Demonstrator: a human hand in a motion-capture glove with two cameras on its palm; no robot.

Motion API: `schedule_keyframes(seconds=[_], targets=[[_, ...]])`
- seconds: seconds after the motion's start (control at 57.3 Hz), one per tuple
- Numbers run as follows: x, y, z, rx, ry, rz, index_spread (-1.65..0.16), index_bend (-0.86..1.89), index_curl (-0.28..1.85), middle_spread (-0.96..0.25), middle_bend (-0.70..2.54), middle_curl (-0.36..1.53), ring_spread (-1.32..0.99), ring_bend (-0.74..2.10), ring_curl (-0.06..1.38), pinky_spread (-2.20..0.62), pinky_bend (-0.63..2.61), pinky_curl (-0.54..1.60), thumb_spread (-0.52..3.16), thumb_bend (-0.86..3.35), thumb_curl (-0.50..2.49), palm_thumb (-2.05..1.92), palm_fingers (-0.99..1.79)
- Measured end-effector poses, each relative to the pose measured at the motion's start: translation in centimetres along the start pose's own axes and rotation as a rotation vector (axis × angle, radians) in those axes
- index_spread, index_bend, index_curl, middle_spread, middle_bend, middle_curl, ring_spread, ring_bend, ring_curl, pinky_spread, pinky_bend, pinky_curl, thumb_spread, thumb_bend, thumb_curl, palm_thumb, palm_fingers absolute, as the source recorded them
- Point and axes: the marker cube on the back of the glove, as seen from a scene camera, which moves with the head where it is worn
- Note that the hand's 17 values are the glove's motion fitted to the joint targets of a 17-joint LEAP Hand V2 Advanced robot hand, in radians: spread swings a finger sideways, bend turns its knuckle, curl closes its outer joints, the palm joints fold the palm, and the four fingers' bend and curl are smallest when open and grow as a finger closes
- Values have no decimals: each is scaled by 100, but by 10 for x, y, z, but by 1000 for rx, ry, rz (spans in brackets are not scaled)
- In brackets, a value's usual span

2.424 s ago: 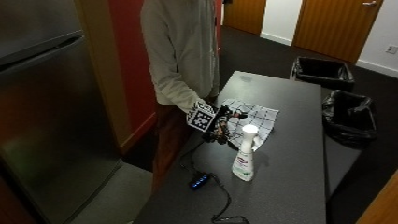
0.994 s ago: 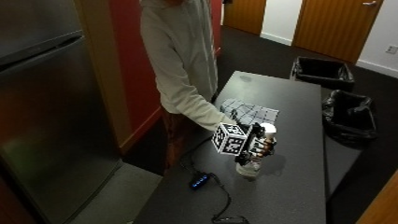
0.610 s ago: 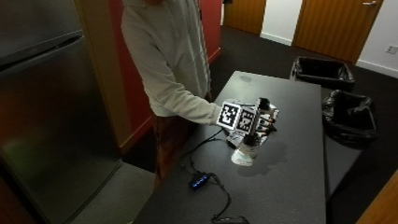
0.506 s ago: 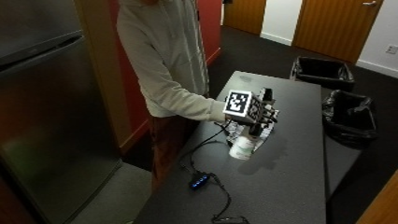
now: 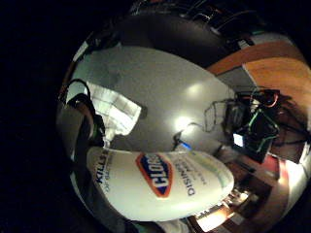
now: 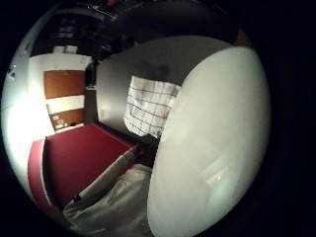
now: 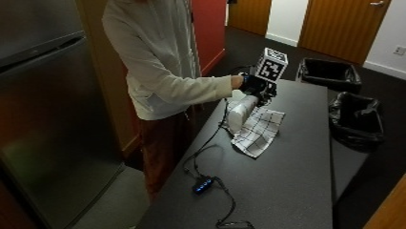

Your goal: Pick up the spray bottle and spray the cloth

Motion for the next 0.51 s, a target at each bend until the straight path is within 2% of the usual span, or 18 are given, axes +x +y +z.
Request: schedule_keyframes(seconds=[0.105,0.192,0.296,0.384,0.453,0.506], targets=[[-19,0,15,-56,97,-6,-26,24,55,-17,59,52,-20,60,47,-23,36,39,6,-3,77,102,134],[-22,-6,36,-80,275,124,-26,24,55,-16,59,52,-20,60,47,-23,36,39,6,-3,77,102,134],[-52,-7,62,-135,125,0,-26,24,55,-16,59,52,-20,60,48,-24,36,39,6,-3,77,102,134],[-50,-9,79,-165,217,76,-27,24,55,-17,60,52,-20,60,48,-24,36,39,7,-3,77,102,134],[-68,-9,89,-187,107,-15,-27,24,55,-16,59,52,-20,60,47,-24,36,39,7,-3,77,102,134],[-69,-9,94,-193,158,-7,-27,24,55,-17,59,52,-20,60,47,-24,36,39,7,-3,77,102,134]])
